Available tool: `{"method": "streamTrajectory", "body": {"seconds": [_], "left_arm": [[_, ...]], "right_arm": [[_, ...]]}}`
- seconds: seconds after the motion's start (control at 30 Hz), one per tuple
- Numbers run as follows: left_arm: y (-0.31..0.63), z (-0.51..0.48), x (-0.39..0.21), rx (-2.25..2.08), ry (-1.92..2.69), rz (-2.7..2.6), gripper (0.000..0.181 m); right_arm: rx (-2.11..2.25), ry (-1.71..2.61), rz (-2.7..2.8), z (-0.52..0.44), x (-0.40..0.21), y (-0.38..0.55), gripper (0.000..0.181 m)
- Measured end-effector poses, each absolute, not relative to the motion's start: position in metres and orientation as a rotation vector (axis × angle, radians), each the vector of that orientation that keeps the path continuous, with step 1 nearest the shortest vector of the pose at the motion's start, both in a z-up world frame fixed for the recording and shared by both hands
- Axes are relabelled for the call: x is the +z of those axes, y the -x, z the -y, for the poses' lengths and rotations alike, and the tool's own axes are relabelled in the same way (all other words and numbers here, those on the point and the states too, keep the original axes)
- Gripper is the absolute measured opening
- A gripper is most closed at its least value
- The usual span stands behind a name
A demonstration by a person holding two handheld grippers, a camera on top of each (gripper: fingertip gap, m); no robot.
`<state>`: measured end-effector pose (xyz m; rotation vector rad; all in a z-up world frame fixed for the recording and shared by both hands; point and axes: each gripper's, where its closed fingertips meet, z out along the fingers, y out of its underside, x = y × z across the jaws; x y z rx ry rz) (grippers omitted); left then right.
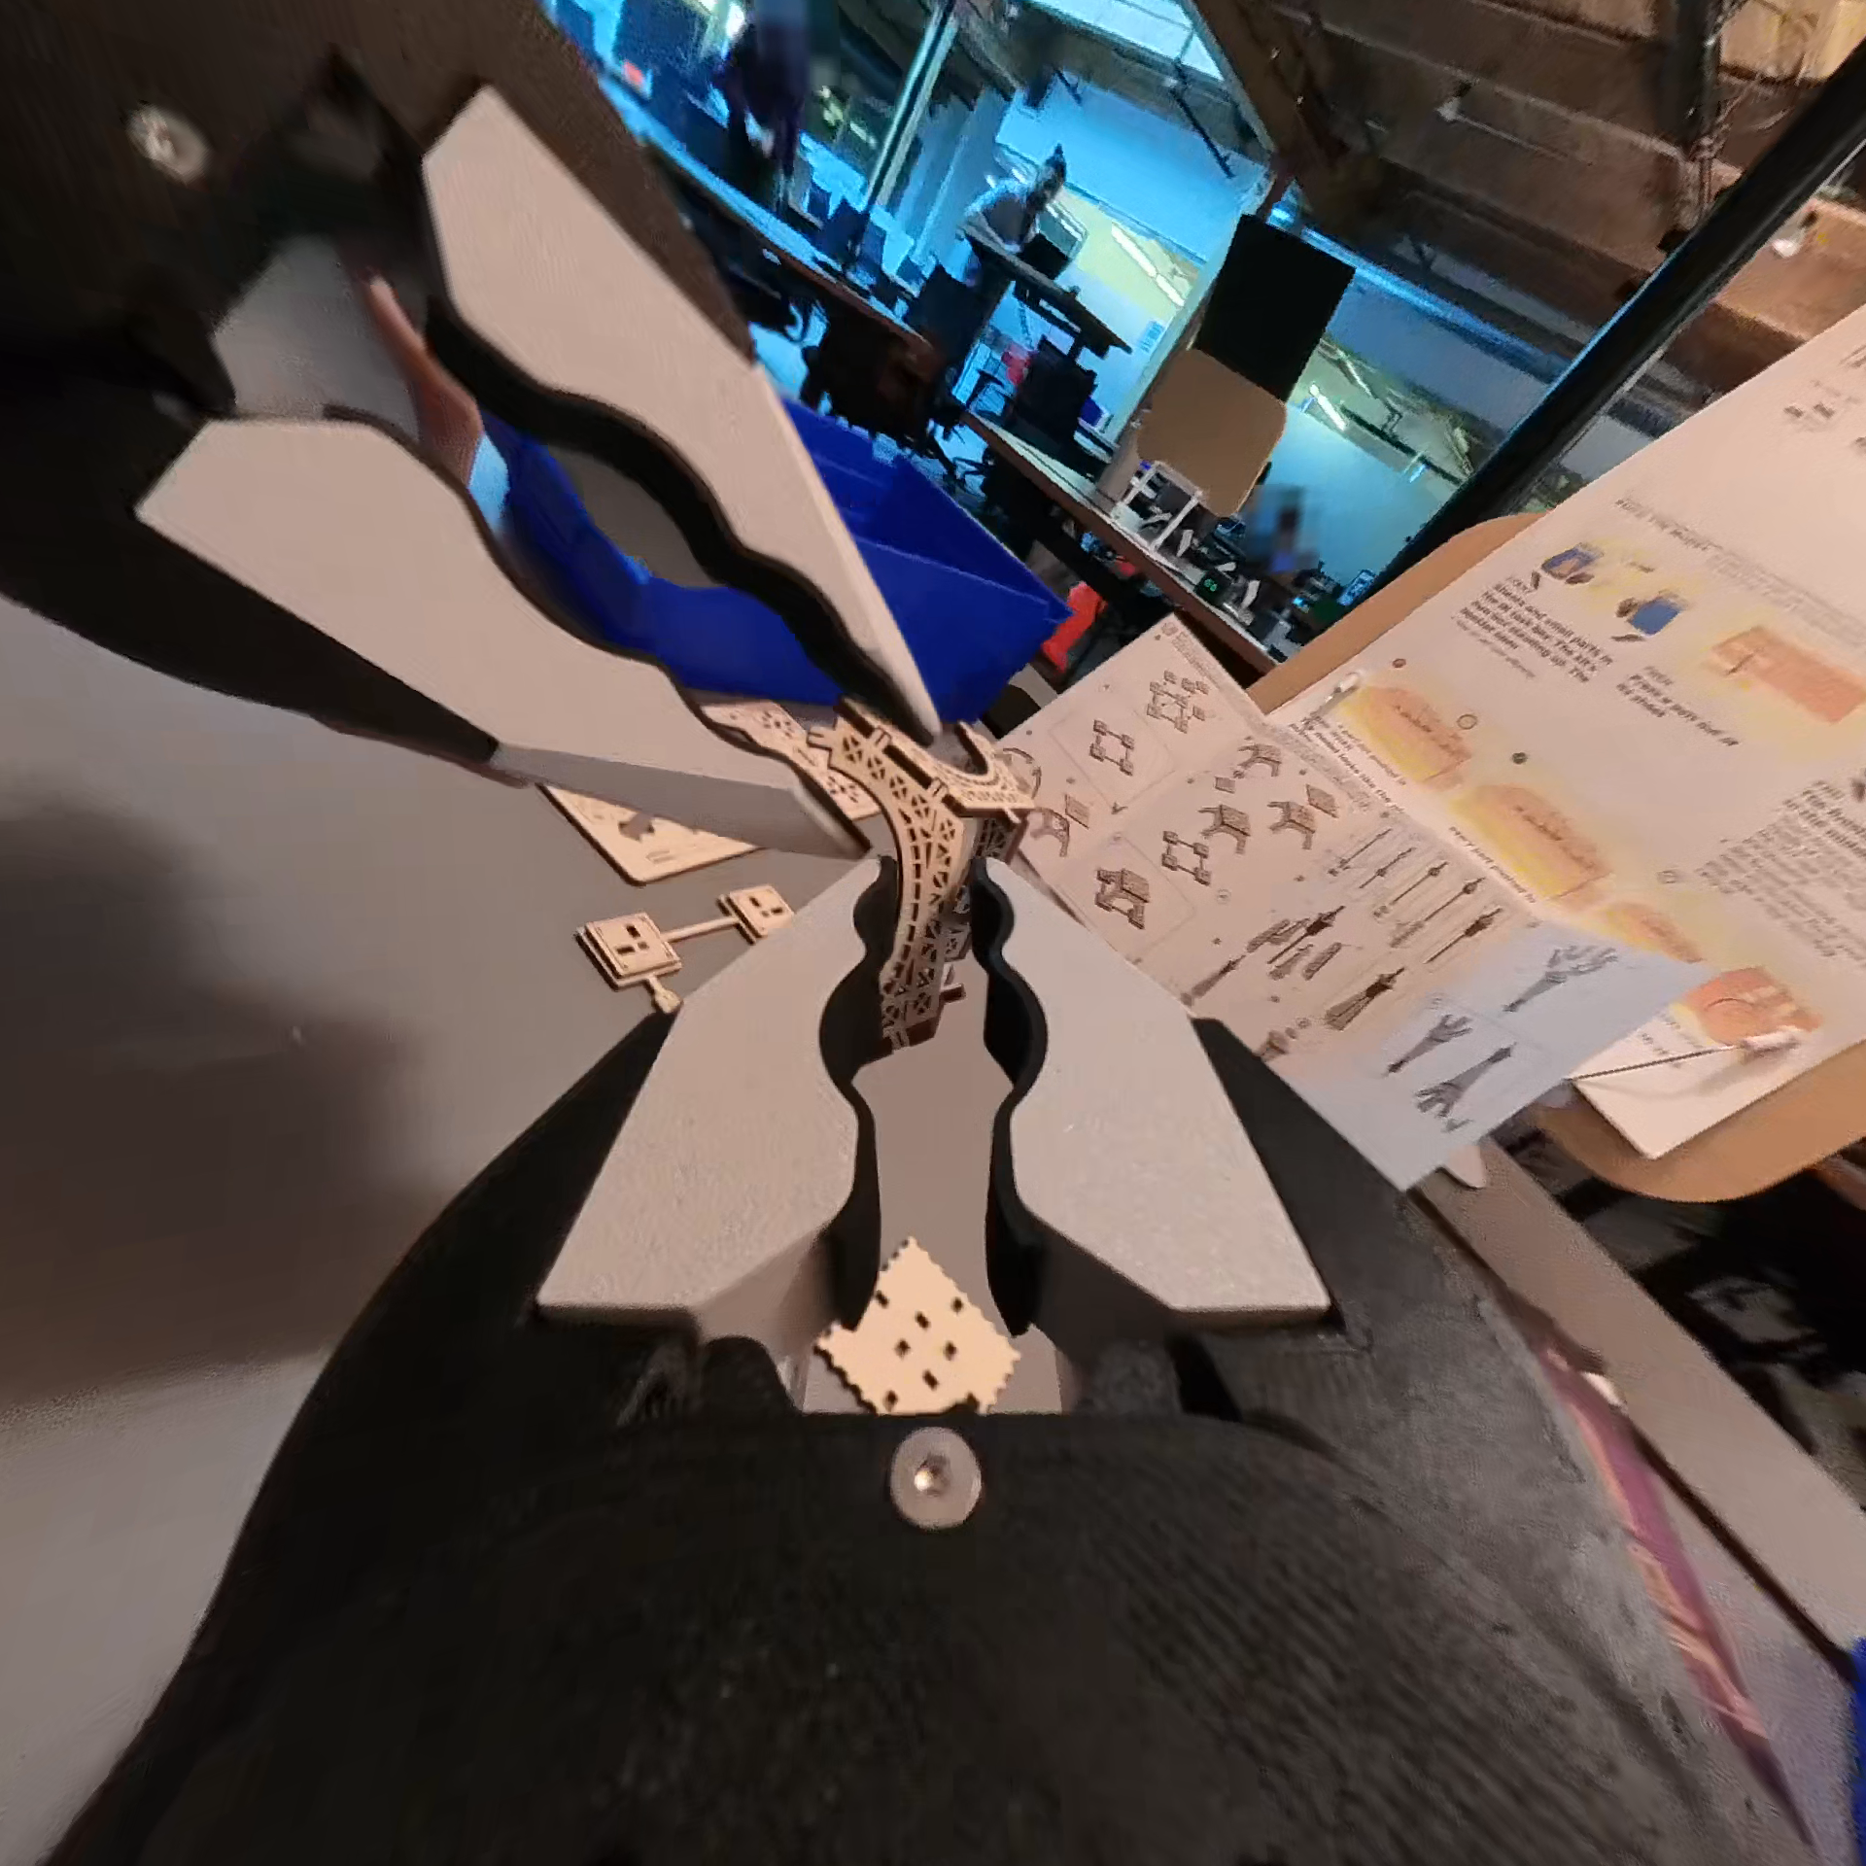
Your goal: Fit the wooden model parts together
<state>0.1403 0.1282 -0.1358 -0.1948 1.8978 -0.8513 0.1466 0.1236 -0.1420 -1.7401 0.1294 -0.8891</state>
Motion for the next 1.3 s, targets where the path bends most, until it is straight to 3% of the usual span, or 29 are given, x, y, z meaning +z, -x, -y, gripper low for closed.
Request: {"method": "streamTrajectory", "body": {"seconds": [0.17,0.5,0.63,0.73,0.83,1.3], "left_arm": [[-0.139,-0.128,-0.121,-0.817,0.071,-1.77,0.014],[-0.135,-0.134,-0.111,-0.874,-0.021,-1.682,0.014],[-0.128,-0.131,-0.105,-0.951,-0.066,-1.636,0.003],[-0.125,-0.13,-0.104,-0.96,-0.099,-1.609,0.001],[-0.127,-0.135,-0.1,-0.938,-0.099,-1.569,0.012],[-0.123,-0.128,-0.107,-1.016,-0.105,-1.625,0.002]], "right_arm": [[-0.744,1.658,-0.18,-0.126,-0.133,-0.14,0.012],[-0.611,1.561,-0.203,-0.128,-0.121,-0.131,0.012],[-0.515,1.523,-0.214,-0.13,-0.118,-0.127,0.011],[-0.525,1.536,-0.213,-0.131,-0.12,-0.128,0.011],[-0.529,1.573,-0.188,-0.133,-0.123,-0.126,0.011],[-0.688,1.578,-0.133,-0.129,-0.121,-0.13,0.014]]}}
